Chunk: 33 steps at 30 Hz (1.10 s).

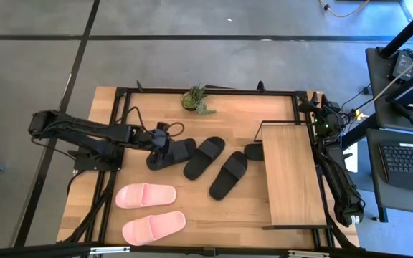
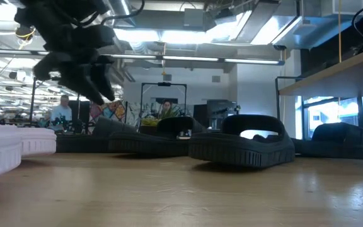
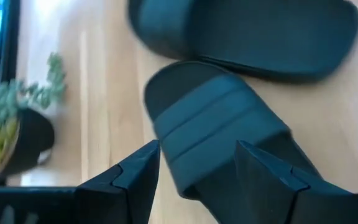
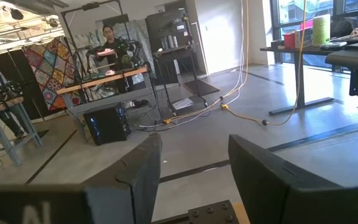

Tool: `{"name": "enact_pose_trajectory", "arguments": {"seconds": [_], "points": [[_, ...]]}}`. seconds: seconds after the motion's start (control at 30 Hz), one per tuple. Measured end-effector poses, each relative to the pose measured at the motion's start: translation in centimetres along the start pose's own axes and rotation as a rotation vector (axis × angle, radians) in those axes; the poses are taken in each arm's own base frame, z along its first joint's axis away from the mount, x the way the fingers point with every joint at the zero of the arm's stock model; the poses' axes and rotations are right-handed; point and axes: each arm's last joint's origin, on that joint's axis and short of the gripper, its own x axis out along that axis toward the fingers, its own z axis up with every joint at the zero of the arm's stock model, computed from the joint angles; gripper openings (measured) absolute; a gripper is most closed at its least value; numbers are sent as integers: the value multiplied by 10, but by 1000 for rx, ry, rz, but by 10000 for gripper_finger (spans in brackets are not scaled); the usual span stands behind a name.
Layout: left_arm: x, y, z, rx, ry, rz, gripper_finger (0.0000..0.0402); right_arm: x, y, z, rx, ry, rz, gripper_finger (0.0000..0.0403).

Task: Pick and place slides into the shelf
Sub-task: Put the black slides under the shelf

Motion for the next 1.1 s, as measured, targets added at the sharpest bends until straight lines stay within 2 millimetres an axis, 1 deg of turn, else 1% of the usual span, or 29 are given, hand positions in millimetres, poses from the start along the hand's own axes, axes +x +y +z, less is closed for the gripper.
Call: {"name": "enact_pose_trajectory", "arguments": {"seconds": [0.13, 0.27, 0.4, 0.53, 0.67, 0.77, 1.1], "points": [[-1, -7, 0, 105, 6, -23, 199, 0, 0, 0, 0, 0, 0, 188], [3, -11, -4, 193, 79, -17, 199, 0, 0, 0, 0, 0, 0, 188], [15, -14, -4, 271, 144, 28, 199, 0, 0, 0, 4, 0, 1, 188], [28, -15, -2, 316, 161, 57, 199, 0, 0, 0, 28, 1, 2, 188], [41, -18, 0, 333, 169, 54, 199, 0, 0, 0, 28, 0, 2, 188], [46, -19, 1, 324, 170, 58, 199, 0, 0, 0, 27, 0, 2, 188], [49, -20, 1, 322, 170, 58, 199, 0, 0, 0, 27, 0, 2, 188]]}}
